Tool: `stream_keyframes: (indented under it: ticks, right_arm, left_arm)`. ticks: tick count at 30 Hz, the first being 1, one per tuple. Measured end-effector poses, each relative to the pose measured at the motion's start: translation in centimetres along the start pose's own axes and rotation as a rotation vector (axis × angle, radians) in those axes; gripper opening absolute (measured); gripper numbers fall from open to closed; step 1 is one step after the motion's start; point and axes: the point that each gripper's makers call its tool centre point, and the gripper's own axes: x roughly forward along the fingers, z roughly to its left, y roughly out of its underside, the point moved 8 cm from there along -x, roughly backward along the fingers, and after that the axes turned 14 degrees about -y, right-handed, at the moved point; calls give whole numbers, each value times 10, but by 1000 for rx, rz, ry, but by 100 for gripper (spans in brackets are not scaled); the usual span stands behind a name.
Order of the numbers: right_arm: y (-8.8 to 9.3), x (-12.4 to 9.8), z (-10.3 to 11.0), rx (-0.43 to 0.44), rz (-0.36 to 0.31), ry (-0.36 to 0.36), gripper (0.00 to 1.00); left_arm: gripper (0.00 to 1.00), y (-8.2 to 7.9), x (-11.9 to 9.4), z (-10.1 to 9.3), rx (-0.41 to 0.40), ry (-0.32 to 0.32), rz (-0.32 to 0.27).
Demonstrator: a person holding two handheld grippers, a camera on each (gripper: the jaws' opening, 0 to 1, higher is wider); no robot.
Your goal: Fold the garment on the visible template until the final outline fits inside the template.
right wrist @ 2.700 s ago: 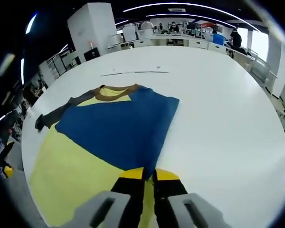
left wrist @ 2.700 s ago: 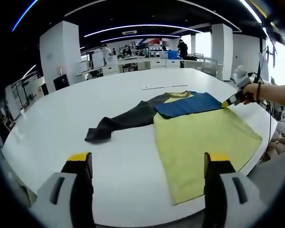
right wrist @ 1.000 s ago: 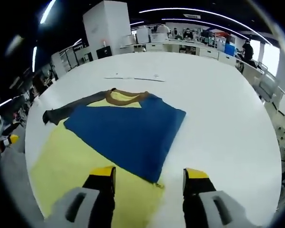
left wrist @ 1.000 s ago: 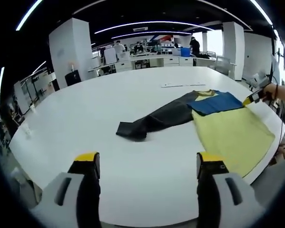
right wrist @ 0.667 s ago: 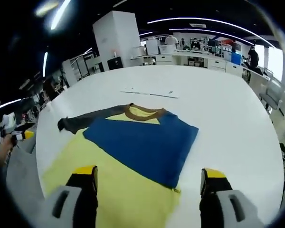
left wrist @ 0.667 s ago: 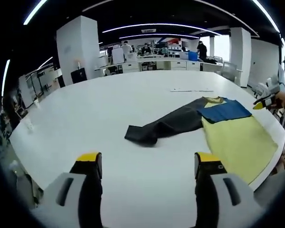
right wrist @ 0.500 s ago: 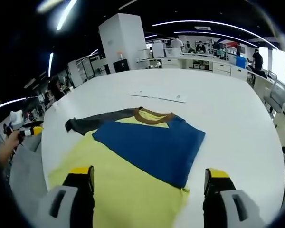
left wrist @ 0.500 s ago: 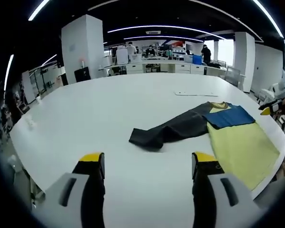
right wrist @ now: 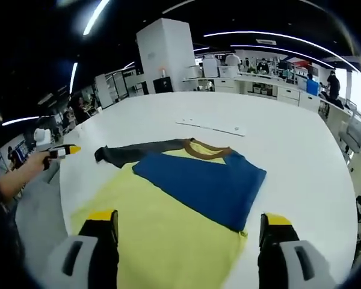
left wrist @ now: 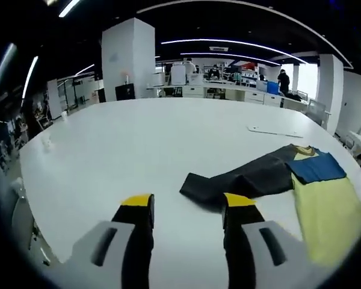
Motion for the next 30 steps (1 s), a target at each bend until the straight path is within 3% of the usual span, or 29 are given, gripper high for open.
stream_keyframes:
  ticks: [3, 12, 15, 18, 22, 25, 28, 30]
  right_arm:
    - [-1, 1, 4, -12, -15, -19, 99]
    - [6, -5, 10, -55, -10, -6, 99]
    - [11, -5, 7, -66, 19, 13, 99]
    - [14, -6, 7, -59, 11, 9, 99]
    - [14, -11, 9, -68, -5, 22, 99]
    - [13, -14, 12, -71, -8, 18, 99]
    - [16, -20, 14, -75, 6, 25, 99]
    - [18, -25, 15, -73, 11, 25, 99]
  left_arm:
    - [37, -1, 12, -5, -23, 10, -25]
    - [31, 8, 46, -13, 7, 10, 48]
    - [29, 14, 55, -13, -31, 20, 93]
    - [28, 18, 60, -14, -17, 22, 100]
    - [27, 21, 67, -19, -57, 54, 123]
    - [22, 25, 70, -23, -45, 48, 145]
    - [11, 31, 71, -24, -47, 49, 174]
    - [10, 34, 71, -26, -44, 48, 191]
